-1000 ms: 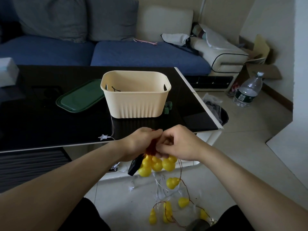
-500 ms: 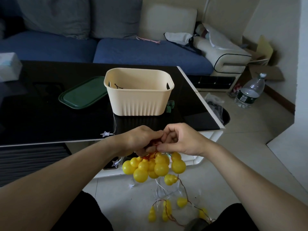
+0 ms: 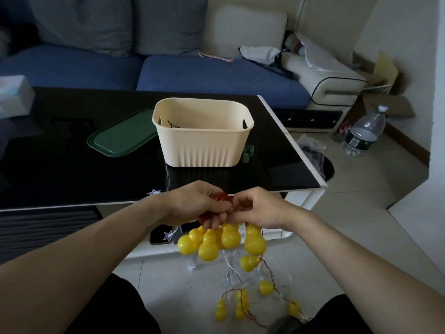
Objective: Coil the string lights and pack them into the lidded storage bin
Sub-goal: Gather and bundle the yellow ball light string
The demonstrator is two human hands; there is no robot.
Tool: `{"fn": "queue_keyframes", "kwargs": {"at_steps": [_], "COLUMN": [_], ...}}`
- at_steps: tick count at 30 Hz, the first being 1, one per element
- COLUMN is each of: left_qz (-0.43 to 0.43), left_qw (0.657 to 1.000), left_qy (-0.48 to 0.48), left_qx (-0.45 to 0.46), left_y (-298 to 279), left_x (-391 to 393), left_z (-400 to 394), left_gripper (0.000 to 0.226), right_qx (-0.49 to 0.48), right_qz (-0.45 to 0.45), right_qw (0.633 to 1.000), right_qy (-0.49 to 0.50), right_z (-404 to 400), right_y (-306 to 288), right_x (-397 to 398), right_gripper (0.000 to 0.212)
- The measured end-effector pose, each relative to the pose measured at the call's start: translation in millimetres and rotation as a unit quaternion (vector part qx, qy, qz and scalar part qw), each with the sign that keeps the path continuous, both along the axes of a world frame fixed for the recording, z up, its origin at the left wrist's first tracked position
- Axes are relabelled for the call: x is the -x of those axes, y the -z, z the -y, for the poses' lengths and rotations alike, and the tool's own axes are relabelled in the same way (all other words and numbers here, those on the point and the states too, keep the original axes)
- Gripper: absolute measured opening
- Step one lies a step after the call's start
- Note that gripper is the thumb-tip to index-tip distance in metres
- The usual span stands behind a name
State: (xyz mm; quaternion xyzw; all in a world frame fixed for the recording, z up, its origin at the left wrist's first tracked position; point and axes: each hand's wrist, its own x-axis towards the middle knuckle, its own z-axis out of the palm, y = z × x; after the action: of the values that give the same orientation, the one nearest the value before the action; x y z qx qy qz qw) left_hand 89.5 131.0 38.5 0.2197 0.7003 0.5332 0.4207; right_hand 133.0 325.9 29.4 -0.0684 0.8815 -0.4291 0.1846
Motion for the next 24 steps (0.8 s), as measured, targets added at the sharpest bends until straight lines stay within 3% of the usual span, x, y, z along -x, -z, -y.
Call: {"fn": "queue_keyframes", "kwargs": {"at_steps": [13,18,22,24], "left_qz": [-0.028,0.020,0.050,0.053], "left_qw": [0.998,0.999,0.997,0.996], "left_qy": [0.030,-0.033,-0.049,-0.053], "left_qx": [0.044,-0.006,-0.042,-0.038], "left_y": [1.0,-1.0,0.4,1.0], "left_x": [-2.5,-3.8,-4.0,-4.5], "left_z": [-6.1,-12.4,-12.7,-12.7], "left_gripper": [0.039,0.023,0.035,0.035], "right_qx": [-0.017,-0.013,0.022,0.031], "right_qz": [0.080,0.051,0.032,0.039], "right_qw": [0.996,0.998,0.999,0.999], "right_qy": [-0.017,-0.017,0.000,-0.004], "right_z": [-2.3,-6.3,-14.7,-17.6], "right_y": [-2.6,-5.4,-5.7,-6.0], "right_x": [0.6,2.2,2.9,1.9], "right_gripper": [0.014,0.032,0.009,0.010]}}
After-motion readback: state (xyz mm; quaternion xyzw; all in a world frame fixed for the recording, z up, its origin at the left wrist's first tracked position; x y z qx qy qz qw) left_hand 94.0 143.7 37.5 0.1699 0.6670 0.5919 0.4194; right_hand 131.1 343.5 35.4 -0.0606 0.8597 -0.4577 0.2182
